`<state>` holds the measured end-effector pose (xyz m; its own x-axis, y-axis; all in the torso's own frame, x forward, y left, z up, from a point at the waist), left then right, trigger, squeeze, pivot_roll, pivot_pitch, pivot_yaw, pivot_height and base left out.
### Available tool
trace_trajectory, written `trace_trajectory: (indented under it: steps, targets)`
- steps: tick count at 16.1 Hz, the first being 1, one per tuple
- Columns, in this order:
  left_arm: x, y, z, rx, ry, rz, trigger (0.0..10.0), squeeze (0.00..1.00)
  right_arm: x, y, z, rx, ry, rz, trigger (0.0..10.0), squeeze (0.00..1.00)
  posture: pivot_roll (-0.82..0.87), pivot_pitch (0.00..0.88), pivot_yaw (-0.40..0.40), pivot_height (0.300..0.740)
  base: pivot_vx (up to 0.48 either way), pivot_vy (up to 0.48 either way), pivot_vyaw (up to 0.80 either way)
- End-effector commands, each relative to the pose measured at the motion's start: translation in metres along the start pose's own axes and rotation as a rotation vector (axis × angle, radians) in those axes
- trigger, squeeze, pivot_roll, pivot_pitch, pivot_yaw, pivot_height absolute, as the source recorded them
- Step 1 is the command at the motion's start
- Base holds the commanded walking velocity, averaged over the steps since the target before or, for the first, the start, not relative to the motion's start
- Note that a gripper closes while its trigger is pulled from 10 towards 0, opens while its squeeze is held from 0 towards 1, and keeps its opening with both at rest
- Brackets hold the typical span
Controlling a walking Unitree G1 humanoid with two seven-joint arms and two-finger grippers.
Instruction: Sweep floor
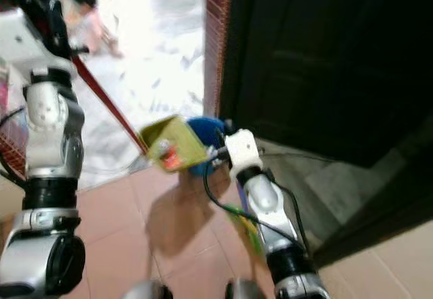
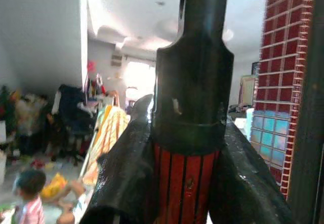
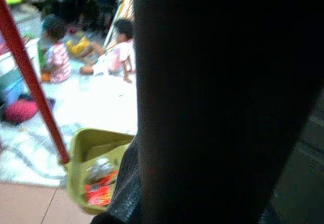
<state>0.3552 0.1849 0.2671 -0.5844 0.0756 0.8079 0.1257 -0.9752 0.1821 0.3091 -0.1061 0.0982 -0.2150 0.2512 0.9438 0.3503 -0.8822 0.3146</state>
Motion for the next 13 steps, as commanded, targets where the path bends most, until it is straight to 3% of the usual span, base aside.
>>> trace_trajectory:
  steps: [1,12,13]
  targets:
    - [0.021,0.014,0.007,-0.022,0.103,-0.055,10.0,0.0,0.005,0.009,0.0,-0.019,0.021,-0.029,10.0,0.0,-0.04,0.0,0.026,0.74,0.461,0.0,0.0]
    - [-0.002,0.026,-0.007,-0.061,0.065,0.003,10.0,0.0,0.006,0.009,0.001,-0.011,0.03,-0.038,10.0,0.0,-0.06,0.0,0.015,0.74,0.447,0.0,0.0]
    - [-0.005,0.028,-0.009,-0.062,0.059,0.007,10.0,0.0,0.006,0.01,0.001,-0.01,0.031,-0.039,10.0,0.0,-0.06,0.0,0.015,0.74,0.0,0.0,0.0]
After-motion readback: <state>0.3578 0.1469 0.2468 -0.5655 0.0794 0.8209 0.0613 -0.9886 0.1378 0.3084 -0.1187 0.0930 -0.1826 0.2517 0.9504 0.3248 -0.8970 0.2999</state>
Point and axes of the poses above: a point about 5 cm out from each wrist's last joint towards the gripper, its own z axis pointing out of the wrist towards the gripper, its own x axis along the axis of the wrist's last joint, y = z × x, the point moved 1 cm from there along z, pointing out of the wrist towards the gripper, and after that the axes turned 5 degrees about -z, right-handed, at the moved point
